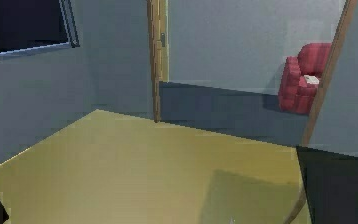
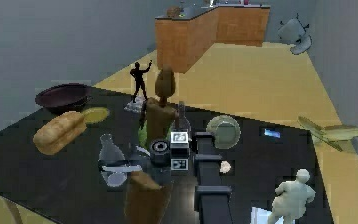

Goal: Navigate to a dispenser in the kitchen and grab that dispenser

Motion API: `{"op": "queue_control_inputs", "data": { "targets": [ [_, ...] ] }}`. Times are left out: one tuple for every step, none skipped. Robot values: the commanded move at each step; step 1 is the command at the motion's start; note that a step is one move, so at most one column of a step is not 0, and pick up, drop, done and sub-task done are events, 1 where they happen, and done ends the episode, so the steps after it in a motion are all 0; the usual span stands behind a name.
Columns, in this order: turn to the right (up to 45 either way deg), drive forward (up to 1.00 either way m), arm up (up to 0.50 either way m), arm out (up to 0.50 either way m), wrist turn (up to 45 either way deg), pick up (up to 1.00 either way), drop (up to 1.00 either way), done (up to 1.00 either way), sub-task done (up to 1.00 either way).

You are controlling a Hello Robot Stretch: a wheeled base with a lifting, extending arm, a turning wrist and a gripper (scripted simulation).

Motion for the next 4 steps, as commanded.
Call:
{"op": "queue_control_inputs", "data": {
  "targets": [
    [0.0, 0.00, 0.00, 0.00, 30.0, 0.00, 0.00, 0.00, 0.00],
    [0.0, 0.00, 0.00, 0.00, 9.0, 0.00, 0.00, 0.00, 0.00],
    [0.0, 0.00, -0.26, 0.00, 0.0, 0.00, 0.00, 0.00, 0.00],
    [0.0, 0.00, 0.00, 0.00, 0.0, 1.00, 0.00, 0.00, 0.00]
  ]
}}
